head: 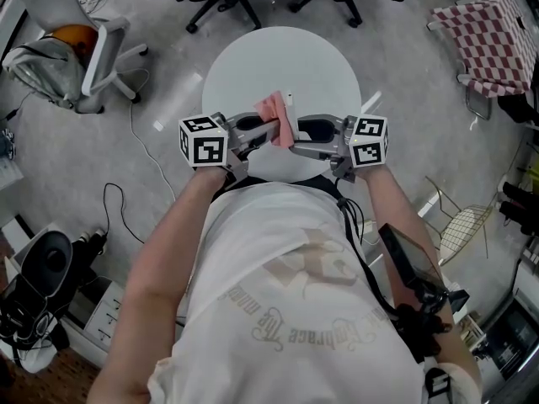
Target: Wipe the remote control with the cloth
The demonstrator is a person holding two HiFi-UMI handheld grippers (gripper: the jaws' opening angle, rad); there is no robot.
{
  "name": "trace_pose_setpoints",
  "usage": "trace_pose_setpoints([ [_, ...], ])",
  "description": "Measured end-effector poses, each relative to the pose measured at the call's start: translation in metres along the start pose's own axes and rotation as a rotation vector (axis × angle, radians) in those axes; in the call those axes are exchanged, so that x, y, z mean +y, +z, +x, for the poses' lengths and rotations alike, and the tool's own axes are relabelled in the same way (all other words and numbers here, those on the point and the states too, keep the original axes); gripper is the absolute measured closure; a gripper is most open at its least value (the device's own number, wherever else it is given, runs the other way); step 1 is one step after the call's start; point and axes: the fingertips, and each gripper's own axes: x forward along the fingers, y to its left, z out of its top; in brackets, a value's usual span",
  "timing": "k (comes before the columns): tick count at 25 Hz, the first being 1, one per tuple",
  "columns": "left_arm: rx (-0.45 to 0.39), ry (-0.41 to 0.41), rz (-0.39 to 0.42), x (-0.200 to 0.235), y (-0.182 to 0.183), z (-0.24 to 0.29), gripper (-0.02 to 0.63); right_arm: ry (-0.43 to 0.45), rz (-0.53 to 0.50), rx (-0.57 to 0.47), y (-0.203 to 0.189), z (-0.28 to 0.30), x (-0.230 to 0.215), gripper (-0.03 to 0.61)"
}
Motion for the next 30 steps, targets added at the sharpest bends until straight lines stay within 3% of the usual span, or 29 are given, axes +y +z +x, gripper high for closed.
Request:
trace_pose_setpoints([
  [14, -0.027, 0.011, -0.108, 0.010, -0.020, 0.003, 0.595, 0.051, 0.106, -0.169, 0.024, -0.008, -0.008, 0.330],
  [25, -0.229, -0.095, -0.344, 0.011, -0.027, 0.002, 0.594, 0.130, 0.246, -0.296, 0.032, -0.012, -0.028, 0.330],
  [30, -0.259, -0.042, -0.344, 0.021, -0.030, -0.005, 0.594, 0.164, 0.253, -0.303, 0.035, -0.009, -0.026, 0.330],
])
